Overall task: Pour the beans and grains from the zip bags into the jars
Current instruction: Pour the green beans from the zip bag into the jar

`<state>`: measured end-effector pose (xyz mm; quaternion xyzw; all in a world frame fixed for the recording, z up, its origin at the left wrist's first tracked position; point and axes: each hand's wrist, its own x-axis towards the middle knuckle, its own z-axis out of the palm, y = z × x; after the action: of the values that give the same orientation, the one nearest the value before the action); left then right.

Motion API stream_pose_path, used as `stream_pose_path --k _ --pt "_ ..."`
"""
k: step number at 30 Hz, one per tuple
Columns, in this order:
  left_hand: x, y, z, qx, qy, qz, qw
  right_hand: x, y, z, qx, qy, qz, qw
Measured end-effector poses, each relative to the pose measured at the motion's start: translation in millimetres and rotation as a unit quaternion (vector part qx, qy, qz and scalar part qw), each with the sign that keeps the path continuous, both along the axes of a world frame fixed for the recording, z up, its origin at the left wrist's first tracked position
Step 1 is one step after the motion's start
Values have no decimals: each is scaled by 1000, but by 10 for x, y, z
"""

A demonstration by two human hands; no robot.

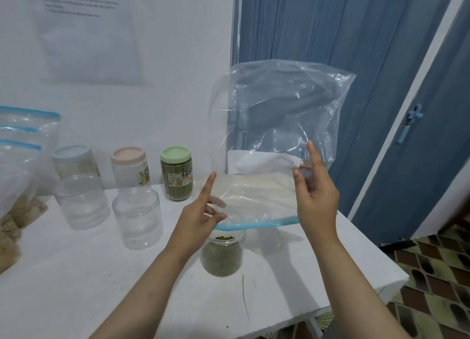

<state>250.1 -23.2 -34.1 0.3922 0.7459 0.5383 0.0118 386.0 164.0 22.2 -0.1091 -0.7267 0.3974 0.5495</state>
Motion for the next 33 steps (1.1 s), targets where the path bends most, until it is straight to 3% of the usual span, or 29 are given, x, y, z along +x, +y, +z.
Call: stream_pose_path --k 8,33 --pt "-61 -55 -23 -30 40 -41 998 0 24 0 0 -2 14 1000" --pt "-102 -2 -125 3 98 5 995 -103 13 -40 2 5 35 999"
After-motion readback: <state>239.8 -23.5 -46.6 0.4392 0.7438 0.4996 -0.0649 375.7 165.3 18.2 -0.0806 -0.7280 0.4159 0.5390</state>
